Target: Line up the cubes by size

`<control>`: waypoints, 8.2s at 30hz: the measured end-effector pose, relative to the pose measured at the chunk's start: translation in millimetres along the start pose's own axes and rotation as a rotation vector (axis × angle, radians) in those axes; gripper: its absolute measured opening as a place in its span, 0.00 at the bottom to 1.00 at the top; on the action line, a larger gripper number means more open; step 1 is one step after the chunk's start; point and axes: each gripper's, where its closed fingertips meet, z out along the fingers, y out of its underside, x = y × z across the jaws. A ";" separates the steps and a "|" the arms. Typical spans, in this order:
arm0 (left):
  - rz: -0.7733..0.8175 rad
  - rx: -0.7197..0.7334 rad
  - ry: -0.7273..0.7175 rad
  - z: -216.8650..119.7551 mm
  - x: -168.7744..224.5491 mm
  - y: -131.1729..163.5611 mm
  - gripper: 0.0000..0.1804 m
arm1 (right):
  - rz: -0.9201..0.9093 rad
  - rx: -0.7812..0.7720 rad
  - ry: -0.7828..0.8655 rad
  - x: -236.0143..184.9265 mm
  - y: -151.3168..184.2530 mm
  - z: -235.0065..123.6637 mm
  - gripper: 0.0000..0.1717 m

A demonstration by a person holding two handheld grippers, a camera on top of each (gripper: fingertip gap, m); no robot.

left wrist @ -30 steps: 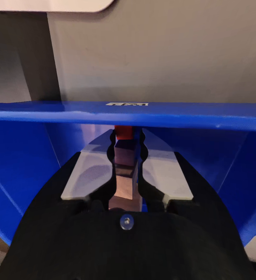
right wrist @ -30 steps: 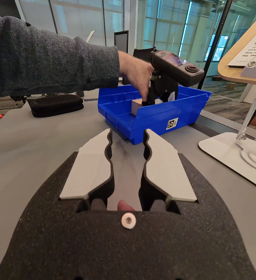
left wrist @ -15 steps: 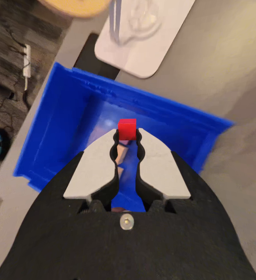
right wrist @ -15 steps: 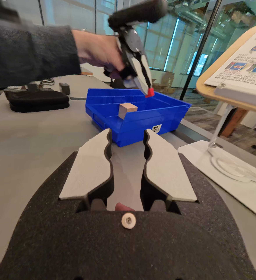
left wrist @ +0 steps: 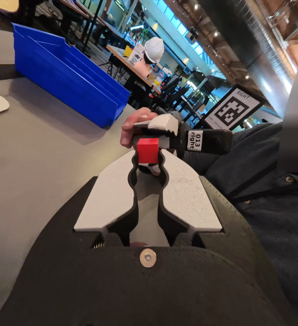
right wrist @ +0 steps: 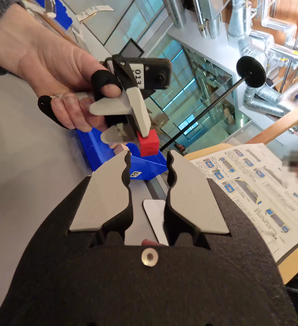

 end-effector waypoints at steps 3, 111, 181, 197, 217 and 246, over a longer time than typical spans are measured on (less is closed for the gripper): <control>-0.038 0.007 0.087 12.1 6.3 4.3 0.11 | -0.050 -0.013 -0.010 -0.5 0.2 -2.5 0.21; 1.004 -0.248 -1.433 -176.2 -179.1 31.2 0.64 | 0.034 -0.655 0.146 122.6 268.9 -224.0 0.17; 0.056 0.032 0.059 53.4 -36.5 10.1 0.16 | -0.071 -0.124 -0.060 17.7 64.8 -76.4 0.28; -0.100 -0.046 0.342 111.2 -26.3 43.7 0.15 | -0.124 -0.152 -0.114 1.6 75.3 -75.1 0.18; 0.047 0.093 0.213 101.6 -54.1 32.9 0.02 | -0.009 -0.727 -0.321 195.5 215.5 -188.8 0.16; -0.009 0.176 0.310 92.5 -50.4 23.6 0.05 | 0.151 -1.154 -0.925 160.6 399.4 -186.1 0.16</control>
